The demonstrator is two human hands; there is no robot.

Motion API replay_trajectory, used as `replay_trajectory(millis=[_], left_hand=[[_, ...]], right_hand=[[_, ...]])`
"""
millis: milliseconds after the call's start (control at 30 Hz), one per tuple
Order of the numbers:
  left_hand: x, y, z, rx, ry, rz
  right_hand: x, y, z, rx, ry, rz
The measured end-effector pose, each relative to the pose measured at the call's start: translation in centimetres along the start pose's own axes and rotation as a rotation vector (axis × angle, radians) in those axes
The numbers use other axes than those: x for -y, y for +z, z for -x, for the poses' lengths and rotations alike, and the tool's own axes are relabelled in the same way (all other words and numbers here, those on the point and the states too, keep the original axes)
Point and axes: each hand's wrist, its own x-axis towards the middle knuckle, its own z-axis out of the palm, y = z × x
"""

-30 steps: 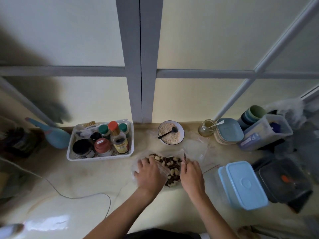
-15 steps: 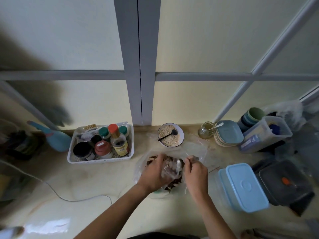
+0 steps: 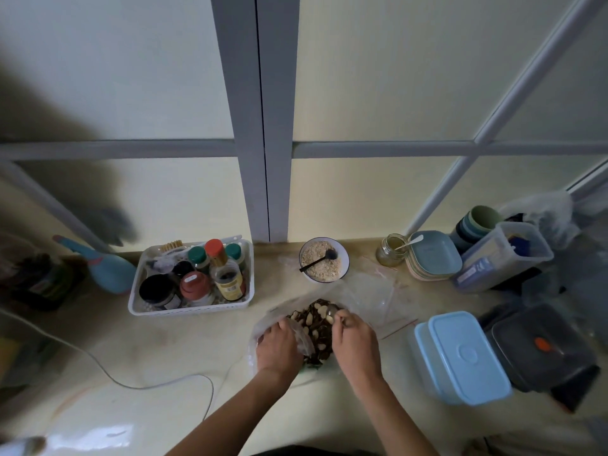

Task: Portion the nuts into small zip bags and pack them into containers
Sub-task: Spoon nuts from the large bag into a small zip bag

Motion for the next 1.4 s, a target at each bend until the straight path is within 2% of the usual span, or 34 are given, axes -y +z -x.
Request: replay_trajectory(millis=[100, 167, 233, 333, 467, 600, 933, 1400], left_hand=[[0.0, 0.5, 0.2, 0.007, -0.004, 0.047], [0.0, 0.6, 0.3, 0.003, -0.006, 0.062], [-0.1, 0.6, 0.4, -0.007, -0.001, 0.069], [-0.2, 0.5, 0.4, -0.029, -0.007, 0.073], [0.1, 0.5, 0.3, -0.006, -0.02, 0.085], [0.5, 0.6, 0.2, 0.003, -0.015, 0.077], [0.3, 0.3, -0.7, 0.014, -0.031, 0.023], [-0.3, 0.1, -2.3, 0.002, 0.102, 0.204]], right_hand=[[0.5, 0.4, 0.1, 0.069, -0.054, -0.011], [0.5, 1.0, 0.0, 0.116, -0.017, -0.076], [0.6, 1.3, -0.1, 0.18, 0.097, -0.234], [0.5, 0.8, -0.5, 0.19, 0.364, -0.482], [-0.5, 0.2, -1.0, 0.087, 0.56, -0.551], [-0.2, -1.6, -1.0, 0.062, 0.553, -0.668], [-1.8, -5.1, -1.0, -0.06, 0.528, -0.648], [-1.0, -6.4, -0.8, 0.052, 0.45, -0.678]])
